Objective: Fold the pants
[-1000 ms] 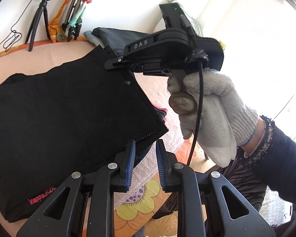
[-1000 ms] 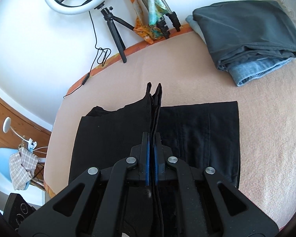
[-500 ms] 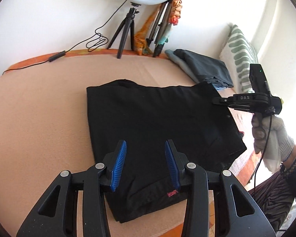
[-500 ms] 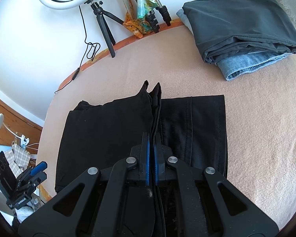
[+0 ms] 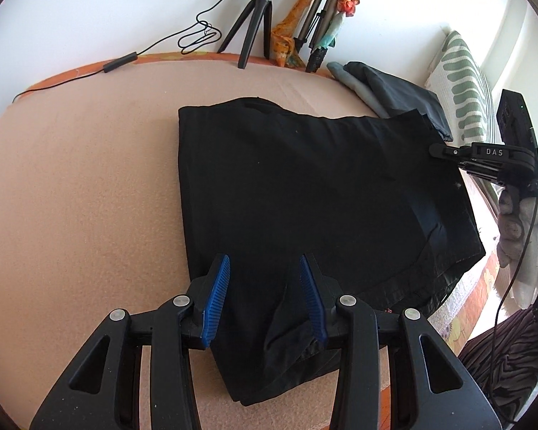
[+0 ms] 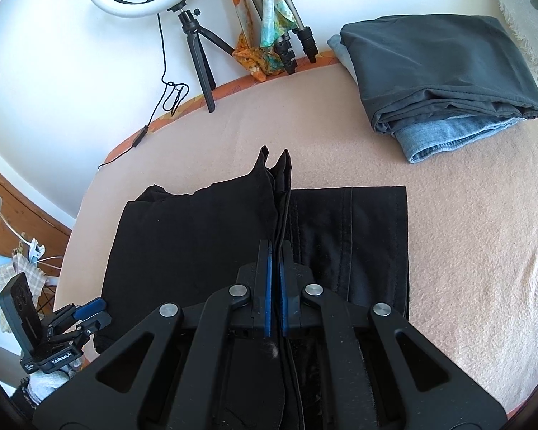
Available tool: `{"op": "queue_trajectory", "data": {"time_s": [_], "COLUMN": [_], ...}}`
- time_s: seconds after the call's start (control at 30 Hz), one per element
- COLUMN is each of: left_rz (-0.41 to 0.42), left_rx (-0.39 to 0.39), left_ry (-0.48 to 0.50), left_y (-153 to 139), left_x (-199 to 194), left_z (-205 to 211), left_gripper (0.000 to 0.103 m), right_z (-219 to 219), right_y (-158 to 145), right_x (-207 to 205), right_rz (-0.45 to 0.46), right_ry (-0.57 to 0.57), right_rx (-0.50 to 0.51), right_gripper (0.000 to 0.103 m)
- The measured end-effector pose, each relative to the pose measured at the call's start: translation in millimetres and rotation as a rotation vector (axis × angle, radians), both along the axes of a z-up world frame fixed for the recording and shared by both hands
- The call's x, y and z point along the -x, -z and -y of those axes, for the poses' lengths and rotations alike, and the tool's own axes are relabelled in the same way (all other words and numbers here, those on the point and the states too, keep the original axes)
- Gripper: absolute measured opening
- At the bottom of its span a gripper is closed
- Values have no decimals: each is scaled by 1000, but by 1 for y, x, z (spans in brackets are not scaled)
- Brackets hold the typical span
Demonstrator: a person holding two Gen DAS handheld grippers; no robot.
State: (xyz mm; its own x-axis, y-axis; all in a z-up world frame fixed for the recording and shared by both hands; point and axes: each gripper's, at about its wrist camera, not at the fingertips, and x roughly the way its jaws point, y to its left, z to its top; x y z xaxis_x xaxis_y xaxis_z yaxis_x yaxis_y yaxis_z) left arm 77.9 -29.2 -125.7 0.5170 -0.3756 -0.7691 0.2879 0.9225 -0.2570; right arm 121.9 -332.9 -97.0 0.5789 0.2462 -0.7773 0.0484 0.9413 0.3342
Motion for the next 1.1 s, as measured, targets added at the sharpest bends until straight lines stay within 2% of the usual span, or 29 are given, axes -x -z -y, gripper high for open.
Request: {"op": "queue_trajectory", "data": {"time_s": [0.13,0.33,0.4,0.6,0.67,0.7,0.77,0.83,0.9,0.97,1.1], "left_rz": [9,36,26,-21,-23,-22,-16,-18,-48,-39,-49], "left_rx": [16,26,31,43,59,67,75,70,81,86,127], "left_ry": [-25,-61,-68,-68,-70,-68,-66,-75,-78,-83,-95], "left_y": [-2,-6,-4,8,6,4,2,5,12,11,12], "left_x": [3,6,5,5,7,9,11,11,9,9,7], "left_z": [-6,-17,-21,-23,-25,-26,-27,-29,-30,-30,-33], "left_gripper": [39,45,48,48,48,48,48,48,49,49,49], "right_z": [-5,-3,-2,-10,-8,-8,-10,-15,-27,-47,-96], "right_y": [-5,-3,5,24,18,12,-2,-18,-32,-41,-36], "right_x": [3,0,-4,-9,-7,-5,0,5,5,3,-12], "right_rz": [15,10,-13,-68,-69,-62,-21,22,65,91,69], "right_ry": [-11,5,14,-8,9,23,38,31,0,-64,-216], "right_rx": [41,92,117,195,213,231,289,292,272,251,182], "right_gripper": [5,5,4,5,9,16,17,17,17,17,17]}}
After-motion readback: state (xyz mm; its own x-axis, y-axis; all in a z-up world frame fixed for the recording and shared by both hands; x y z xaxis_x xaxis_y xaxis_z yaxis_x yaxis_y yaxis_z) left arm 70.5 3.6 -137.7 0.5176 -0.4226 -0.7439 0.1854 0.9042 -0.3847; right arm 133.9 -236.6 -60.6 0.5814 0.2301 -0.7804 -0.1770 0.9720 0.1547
